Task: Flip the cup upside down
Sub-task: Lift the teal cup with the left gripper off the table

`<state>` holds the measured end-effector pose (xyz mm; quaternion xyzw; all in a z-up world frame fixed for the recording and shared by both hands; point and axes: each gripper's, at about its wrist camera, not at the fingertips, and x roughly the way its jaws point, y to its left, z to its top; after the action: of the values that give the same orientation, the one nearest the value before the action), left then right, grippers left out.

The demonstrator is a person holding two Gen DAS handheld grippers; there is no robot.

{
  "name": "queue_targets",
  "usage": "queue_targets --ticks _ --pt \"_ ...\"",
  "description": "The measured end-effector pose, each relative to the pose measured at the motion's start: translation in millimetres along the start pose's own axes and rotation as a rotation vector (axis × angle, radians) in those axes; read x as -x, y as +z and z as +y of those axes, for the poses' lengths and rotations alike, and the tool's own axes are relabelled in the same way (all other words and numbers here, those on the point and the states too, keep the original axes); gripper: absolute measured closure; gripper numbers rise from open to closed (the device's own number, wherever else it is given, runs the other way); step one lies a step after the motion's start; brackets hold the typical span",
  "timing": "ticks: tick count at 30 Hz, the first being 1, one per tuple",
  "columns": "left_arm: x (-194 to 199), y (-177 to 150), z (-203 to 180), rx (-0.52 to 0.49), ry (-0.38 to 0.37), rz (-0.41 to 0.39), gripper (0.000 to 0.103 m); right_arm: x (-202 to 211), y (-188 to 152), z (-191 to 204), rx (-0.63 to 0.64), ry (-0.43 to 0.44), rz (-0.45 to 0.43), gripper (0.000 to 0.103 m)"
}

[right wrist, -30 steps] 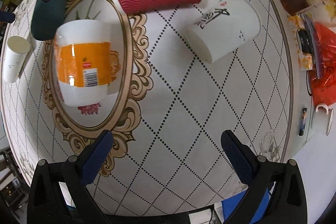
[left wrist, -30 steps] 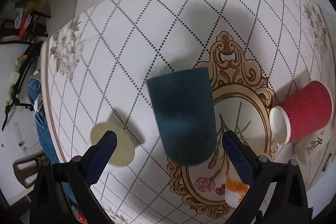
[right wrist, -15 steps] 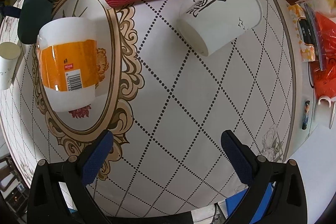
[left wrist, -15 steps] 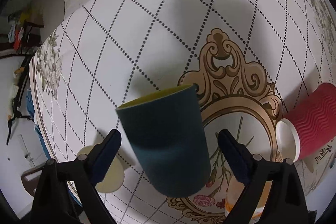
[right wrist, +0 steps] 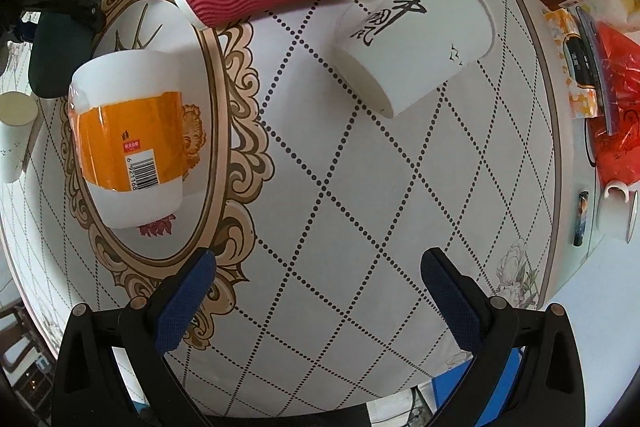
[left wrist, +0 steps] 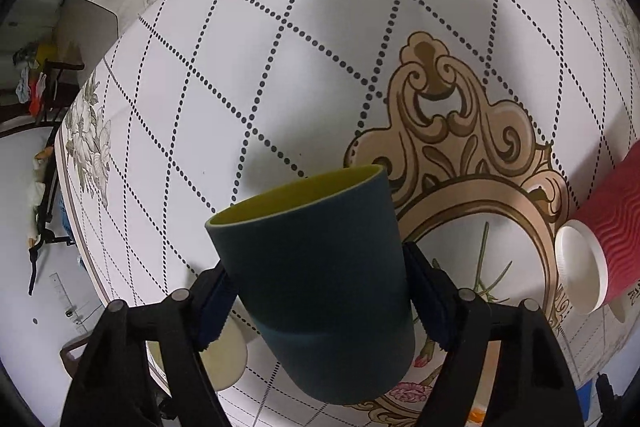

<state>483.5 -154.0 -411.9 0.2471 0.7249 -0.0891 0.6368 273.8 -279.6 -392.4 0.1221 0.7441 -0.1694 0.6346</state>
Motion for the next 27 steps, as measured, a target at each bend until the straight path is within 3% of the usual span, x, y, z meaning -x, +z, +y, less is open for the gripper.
queue_targets --ticks 13,27 --pt "-6.5 -26.7 -0.5 -0.029 -0.053 0.024 0.027 5.0 5.6 11.9 -0.007 -0.006 -0.004 0.0" --pt "5.6 -34.1 14.8 -0.013 -0.043 -0.054 0.029 15.2 2.3 15.7 -0.033 -0.03 -0.015 0.0"
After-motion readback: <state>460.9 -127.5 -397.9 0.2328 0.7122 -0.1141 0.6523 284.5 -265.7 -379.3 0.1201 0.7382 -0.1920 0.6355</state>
